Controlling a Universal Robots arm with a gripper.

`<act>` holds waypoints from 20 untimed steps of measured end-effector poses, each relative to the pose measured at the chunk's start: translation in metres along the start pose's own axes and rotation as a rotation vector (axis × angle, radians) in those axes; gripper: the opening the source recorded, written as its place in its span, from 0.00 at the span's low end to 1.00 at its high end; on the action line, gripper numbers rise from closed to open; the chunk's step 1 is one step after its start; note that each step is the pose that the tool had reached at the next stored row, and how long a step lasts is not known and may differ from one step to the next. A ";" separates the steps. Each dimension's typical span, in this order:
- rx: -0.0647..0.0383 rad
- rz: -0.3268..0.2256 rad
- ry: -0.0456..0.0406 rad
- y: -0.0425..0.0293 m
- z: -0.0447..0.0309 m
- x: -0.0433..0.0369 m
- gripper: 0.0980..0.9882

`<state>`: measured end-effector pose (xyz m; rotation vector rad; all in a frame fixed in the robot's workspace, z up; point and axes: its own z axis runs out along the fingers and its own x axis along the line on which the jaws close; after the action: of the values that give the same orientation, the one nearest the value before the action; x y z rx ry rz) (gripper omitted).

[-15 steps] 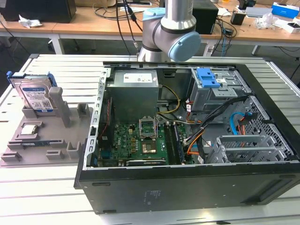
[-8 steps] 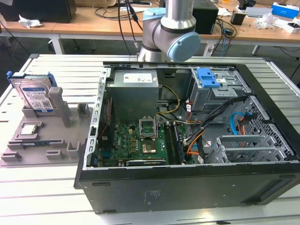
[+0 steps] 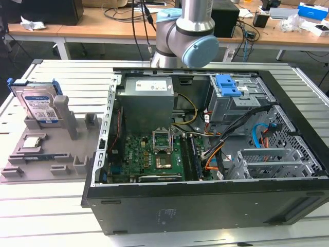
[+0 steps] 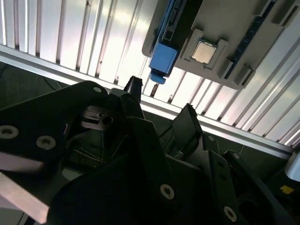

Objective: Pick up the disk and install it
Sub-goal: 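Pick up the disk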

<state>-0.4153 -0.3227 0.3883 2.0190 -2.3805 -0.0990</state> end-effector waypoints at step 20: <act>0.000 -0.072 0.0153 -0.0400 0.0211 -0.0061 0.50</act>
<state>-0.3760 -0.3225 0.3650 2.0976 -2.2995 -0.0843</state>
